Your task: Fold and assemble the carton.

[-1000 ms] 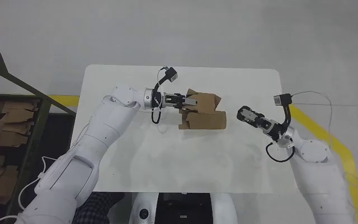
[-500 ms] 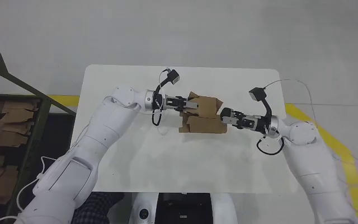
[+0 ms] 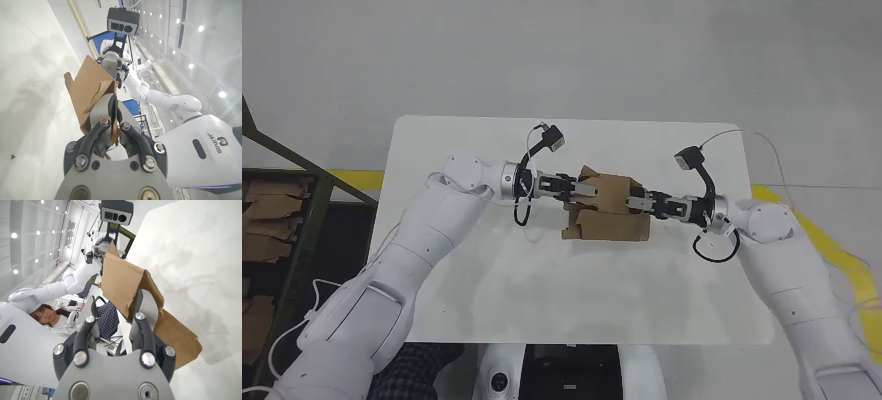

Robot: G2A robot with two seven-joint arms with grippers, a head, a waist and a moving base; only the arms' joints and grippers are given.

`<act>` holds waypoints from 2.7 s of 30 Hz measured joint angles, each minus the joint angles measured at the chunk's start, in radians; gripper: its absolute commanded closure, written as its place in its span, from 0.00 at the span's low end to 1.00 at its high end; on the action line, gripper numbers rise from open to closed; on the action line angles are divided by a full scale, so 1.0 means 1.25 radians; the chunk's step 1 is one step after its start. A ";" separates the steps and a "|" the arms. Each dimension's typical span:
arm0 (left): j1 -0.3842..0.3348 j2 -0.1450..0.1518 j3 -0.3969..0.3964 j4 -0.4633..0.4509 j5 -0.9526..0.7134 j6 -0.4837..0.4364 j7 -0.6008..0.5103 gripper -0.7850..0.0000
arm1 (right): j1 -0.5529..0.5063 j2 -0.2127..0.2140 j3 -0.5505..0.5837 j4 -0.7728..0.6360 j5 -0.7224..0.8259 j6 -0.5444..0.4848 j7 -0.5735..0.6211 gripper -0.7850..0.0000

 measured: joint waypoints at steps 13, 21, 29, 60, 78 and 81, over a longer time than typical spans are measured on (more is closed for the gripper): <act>0.002 0.009 0.009 -0.013 -0.012 -0.004 0.004 1.00 | 0.048 -0.009 -0.074 0.045 0.076 0.025 0.025 0.59; 0.003 0.013 0.015 -0.017 -0.023 0.000 0.000 1.00 | 0.078 -0.011 -0.100 0.079 0.123 0.035 0.035 0.65; 0.000 0.014 0.026 -0.017 -0.030 -0.001 0.001 1.00 | 0.093 -0.008 -0.119 0.088 0.135 0.042 0.042 0.98; 0.003 0.026 0.020 -0.041 -0.074 -0.006 0.006 0.00 | 0.087 0.000 -0.135 0.142 0.150 0.038 0.013 1.00; -0.037 0.013 0.055 -0.047 -0.082 -0.009 0.009 0.00 | 0.079 -0.024 -0.157 0.143 0.152 0.050 -0.037 1.00; -0.047 0.006 0.068 -0.040 -0.084 -0.009 0.010 0.00 | 0.075 -0.026 -0.155 0.136 0.152 0.052 -0.041 1.00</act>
